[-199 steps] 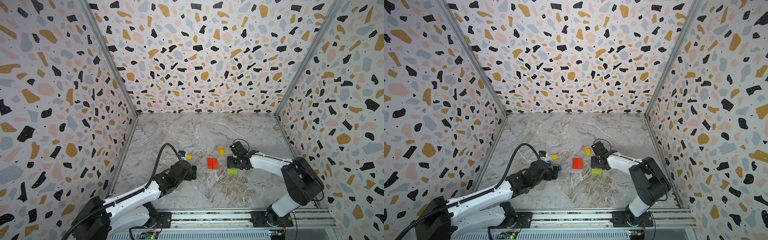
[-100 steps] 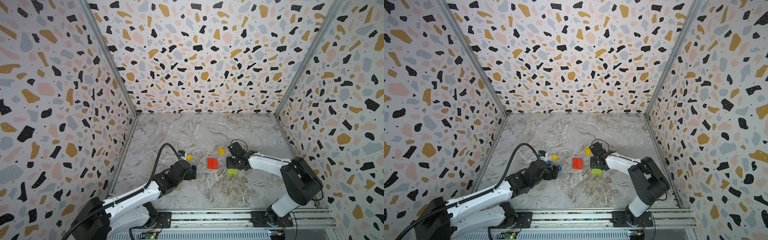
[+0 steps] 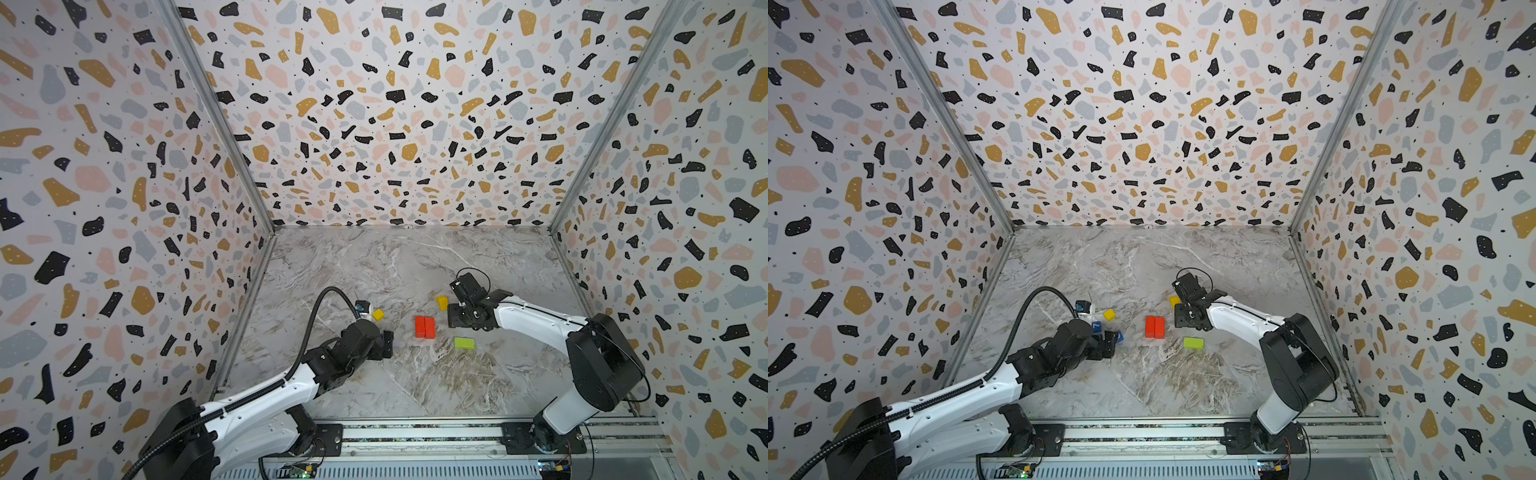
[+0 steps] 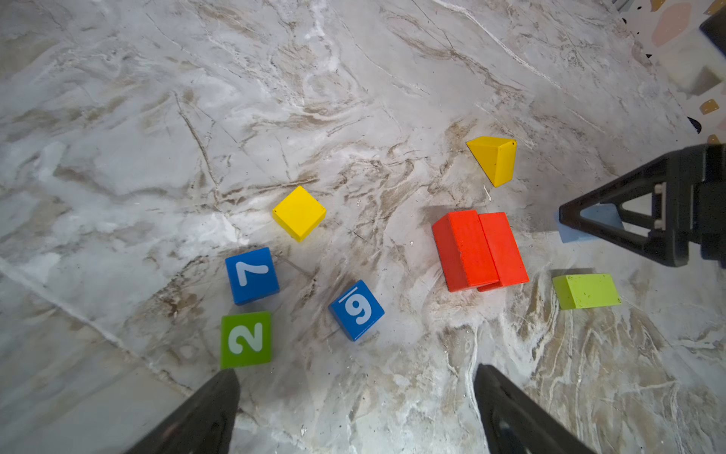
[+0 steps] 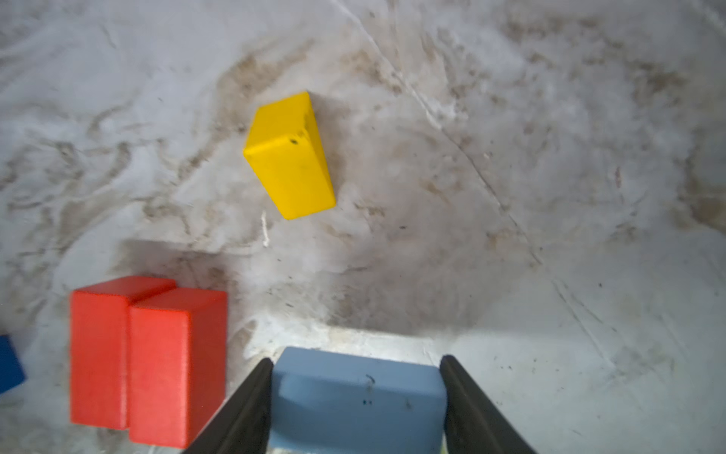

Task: Build the wood block tower
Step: 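Close the right gripper on the light blue block and lift it, then carry the light blue block with the right gripper above the red blocks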

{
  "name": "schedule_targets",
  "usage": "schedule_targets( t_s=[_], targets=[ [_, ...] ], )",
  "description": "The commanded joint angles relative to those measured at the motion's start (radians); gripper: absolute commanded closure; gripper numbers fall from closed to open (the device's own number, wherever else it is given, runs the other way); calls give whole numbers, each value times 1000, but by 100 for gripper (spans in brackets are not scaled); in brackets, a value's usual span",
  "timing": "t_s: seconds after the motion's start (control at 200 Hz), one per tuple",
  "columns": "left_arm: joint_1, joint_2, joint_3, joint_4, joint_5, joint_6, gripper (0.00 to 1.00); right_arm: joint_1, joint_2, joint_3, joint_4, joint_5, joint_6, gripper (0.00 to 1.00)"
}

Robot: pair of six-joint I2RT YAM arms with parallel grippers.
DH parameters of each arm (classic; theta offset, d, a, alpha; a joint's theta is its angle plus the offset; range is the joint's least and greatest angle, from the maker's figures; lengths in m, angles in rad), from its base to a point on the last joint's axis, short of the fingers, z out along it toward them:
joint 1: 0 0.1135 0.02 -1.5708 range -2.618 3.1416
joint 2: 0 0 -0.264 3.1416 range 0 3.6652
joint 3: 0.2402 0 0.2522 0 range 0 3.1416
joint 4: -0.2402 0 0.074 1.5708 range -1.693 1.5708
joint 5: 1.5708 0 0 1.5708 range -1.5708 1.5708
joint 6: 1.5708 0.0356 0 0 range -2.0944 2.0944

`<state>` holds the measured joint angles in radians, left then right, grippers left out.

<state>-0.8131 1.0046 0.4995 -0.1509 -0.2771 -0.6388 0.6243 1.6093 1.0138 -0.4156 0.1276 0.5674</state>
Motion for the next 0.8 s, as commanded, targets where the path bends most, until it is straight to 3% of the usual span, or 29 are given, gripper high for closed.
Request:
schedule_targets(
  t_s=[0.0, 0.796],
  targets=[
    [5, -24, -14, 13, 6, 9, 6, 16, -17, 64, -76, 21, 5, 58],
    [5, -84, -60, 6, -30, -20, 0, 129, 137, 264, -107, -4, 97, 59]
  ],
)
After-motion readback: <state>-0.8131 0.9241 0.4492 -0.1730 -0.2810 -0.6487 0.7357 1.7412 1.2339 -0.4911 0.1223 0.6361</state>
